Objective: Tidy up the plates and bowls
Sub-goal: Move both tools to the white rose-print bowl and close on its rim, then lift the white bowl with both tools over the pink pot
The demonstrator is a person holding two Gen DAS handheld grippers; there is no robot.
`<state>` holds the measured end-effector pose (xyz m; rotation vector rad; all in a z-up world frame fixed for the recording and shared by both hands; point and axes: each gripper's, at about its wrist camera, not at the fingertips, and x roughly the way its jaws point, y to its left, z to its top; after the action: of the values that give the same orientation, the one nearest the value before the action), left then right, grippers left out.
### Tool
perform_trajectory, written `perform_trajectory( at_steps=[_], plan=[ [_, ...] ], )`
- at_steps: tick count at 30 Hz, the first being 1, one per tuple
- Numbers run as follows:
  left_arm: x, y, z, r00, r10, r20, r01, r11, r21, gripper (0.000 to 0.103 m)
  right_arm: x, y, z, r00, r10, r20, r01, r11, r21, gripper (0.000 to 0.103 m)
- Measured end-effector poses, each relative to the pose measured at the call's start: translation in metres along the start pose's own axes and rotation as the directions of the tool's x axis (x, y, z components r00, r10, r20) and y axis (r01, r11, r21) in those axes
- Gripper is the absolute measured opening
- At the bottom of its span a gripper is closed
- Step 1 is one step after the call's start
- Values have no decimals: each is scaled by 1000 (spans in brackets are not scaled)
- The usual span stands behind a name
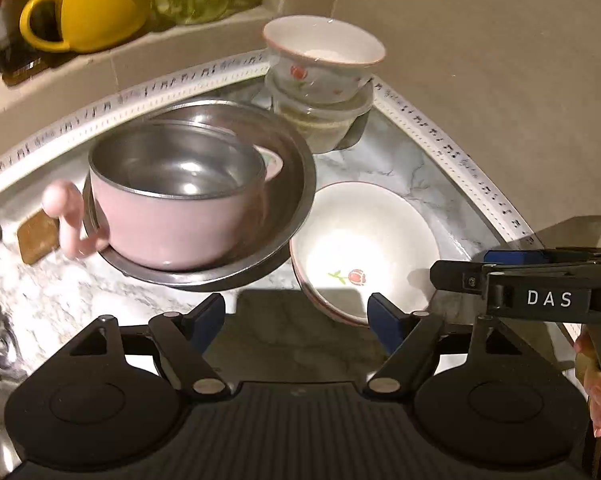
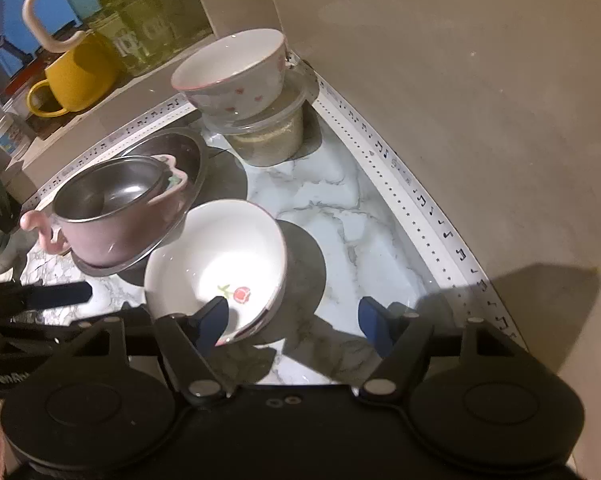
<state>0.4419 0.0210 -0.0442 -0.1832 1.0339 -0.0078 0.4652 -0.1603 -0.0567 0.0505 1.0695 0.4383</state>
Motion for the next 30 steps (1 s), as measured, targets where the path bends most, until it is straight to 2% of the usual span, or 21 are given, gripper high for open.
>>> perform_trajectory(
  at_steps=[1,4,7,11,19,22,30],
  plan=[
    [3,1,0,1000,-7,-3,7,1000,-5,77,3,-1,1,1000,2,-4,-2,1000,2,68],
    [10,2,-1,1000,-7,-12,7,1000,-5,62,10,-2,3,1000,3,-11,-3,1000,6,60],
    [15,1,0,1000,-16,-12,16,1000,-4,56,18,-1,5,1000,5,-17,-5,1000,6,52],
    [20,-2,2,1000,-10,-13,10,1000,15,43,26,2,7,1000,-8,-26,8,1000,-8,38],
    [26,-3,5,999,-28,-19,29,999,35,20,33,8,8,1000,-7,-30,6,999,-42,22],
    [26,-8,3,1000,-12,-13,13,998,69,19,33,14,6,1000,-5,-26,4,998,-59,12],
    [23,-14,-5,1000,-24,2,23,995,98,17,24,16,-5,999,-46,4,46,994,-96,12]
  ],
)
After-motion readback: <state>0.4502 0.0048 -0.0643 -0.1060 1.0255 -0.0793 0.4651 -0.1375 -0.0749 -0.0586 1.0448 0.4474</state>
